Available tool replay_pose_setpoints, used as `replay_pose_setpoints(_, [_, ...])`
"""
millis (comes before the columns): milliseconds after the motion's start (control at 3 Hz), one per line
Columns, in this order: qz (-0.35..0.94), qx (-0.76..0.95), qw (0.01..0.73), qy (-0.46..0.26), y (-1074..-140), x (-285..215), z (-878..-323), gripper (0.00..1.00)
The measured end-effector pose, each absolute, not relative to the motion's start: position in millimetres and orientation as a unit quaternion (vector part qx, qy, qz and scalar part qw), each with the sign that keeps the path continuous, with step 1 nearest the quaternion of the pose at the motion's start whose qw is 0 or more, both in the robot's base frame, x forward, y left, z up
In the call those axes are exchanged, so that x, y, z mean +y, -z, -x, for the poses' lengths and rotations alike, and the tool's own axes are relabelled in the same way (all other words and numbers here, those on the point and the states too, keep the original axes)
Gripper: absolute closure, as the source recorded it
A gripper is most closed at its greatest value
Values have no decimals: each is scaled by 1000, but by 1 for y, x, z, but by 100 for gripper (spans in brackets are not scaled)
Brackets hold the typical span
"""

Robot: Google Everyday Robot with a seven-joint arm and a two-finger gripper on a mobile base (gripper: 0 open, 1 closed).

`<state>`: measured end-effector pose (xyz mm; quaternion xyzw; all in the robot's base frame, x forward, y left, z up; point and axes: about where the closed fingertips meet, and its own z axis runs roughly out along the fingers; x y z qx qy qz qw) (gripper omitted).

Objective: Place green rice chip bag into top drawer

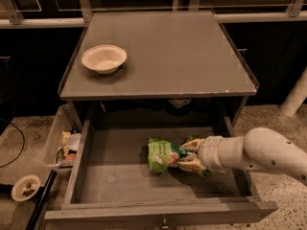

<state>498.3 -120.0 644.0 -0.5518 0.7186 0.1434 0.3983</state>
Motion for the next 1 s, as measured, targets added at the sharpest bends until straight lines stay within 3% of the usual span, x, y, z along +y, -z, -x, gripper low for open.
replay_pose_setpoints(333, [565, 702, 415, -128, -682, -122, -494, 12])
replay_pose_setpoints(667, [582, 679, 434, -111, -725, -122, -495, 0])
replay_pose_setpoints(1000, [604, 654, 444, -97, -763, -121, -496, 0])
